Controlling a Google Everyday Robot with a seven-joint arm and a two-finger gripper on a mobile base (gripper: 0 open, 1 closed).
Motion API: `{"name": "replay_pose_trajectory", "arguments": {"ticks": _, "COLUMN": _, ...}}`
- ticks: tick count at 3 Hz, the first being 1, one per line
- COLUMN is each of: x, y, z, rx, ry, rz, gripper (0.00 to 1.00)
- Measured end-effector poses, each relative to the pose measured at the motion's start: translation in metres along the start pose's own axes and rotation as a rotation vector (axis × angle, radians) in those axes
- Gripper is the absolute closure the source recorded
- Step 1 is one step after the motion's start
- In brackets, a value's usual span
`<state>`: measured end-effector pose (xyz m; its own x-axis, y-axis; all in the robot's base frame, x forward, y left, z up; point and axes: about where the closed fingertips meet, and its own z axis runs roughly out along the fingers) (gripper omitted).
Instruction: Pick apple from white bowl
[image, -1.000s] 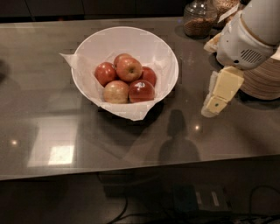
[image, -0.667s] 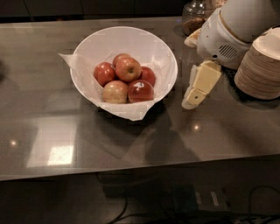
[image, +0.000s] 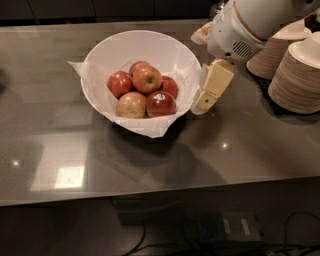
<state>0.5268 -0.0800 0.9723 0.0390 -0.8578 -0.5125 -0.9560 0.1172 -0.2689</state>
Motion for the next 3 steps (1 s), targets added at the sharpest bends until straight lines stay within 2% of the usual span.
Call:
{"name": "replay_pose_trajectory", "arguments": {"ticks": 1, "x": -0.002, "y": 0.0, "z": 0.0, "rx": 0.011, "ry": 0.008, "rz": -0.009, "gripper": 0.0}}
{"name": "replay_pose_trajectory", "arguments": {"ticks": 2, "x": -0.014, "y": -0.015, "z": 0.017, "rx": 0.036, "ry": -0.07, "rz": -0.042, "gripper": 0.0}}
{"name": "replay_pose_trajectory", "arguments": {"ticks": 3, "x": -0.029, "y": -0.032, "z": 0.032, "rx": 0.054, "ry": -0.144, "rz": -0.076, "gripper": 0.18}}
